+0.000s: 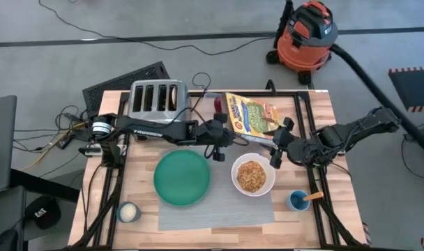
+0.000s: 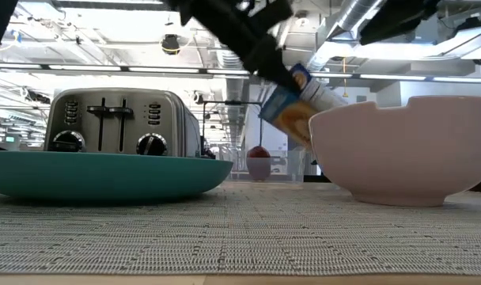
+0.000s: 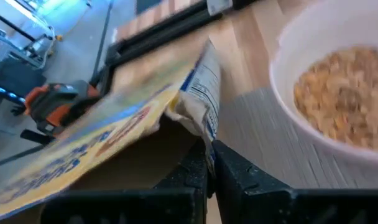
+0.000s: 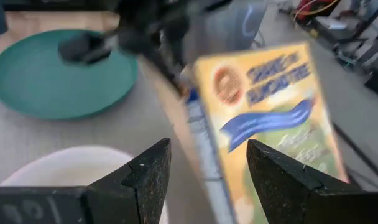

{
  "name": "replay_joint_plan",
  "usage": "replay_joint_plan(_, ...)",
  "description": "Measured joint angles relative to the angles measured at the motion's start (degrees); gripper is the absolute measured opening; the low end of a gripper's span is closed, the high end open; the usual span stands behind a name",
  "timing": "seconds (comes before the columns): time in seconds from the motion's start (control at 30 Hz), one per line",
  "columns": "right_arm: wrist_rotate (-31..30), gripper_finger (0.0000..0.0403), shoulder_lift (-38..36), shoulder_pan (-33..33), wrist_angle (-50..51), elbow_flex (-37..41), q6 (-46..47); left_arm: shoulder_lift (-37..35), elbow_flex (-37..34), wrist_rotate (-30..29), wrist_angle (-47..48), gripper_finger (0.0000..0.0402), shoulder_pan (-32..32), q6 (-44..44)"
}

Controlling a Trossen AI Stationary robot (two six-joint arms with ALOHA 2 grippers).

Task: Arrange a breakfast setting
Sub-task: Put the cereal box on the top of the table

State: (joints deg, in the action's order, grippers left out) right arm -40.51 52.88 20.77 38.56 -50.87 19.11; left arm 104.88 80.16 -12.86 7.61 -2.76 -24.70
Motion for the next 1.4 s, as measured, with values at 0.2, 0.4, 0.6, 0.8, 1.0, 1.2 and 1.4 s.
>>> replay_joint_plan(0.2,-1.1,0.024,0.0,3.1,8.1,0.0,10.1,0.0,10.5,0.0,10.9,0.0,0.1,-0.6)
replay_joint_plan(0.4,-2.7,0.0241,0.0,4.8,3.2,4.0,11.3,0.0,15.6,2.1,15.4,0.0,0.1,-0.6)
replay_joint_plan(0.6,-4.3,0.0271,0.1,4.6,-10.0,9.3,10.2,0.0,16.5,2.6,15.7,0.0,0.1,1.9)
replay_joint_plan(0.8,-9.6,0.0305,0.8,4.1,-21.0,12.3,2.3,0.0,16.5,6.8,15.4,0.0,0.1,2.6)
replay_joint_plan(1.0,-9.7,0.0306,5.0,0.8,-27.1,12.4,-7.3,0.0,16.5,9.1,14.3,0.0,0.7,2.5)
replay_joint_plan(1.2,-7.9,0.0304,6.3,-2.6,-31.7,12.5,-14.4,0.0,16.5,8.8,14.3,0.0,1.8,1.8)
replay_joint_plan(1.4,-1.0,0.0266,5.8,-6.1,-31.7,12.4,-14.6,0.0,16.4,8.6,14.5,0.0,2.6,0.3)
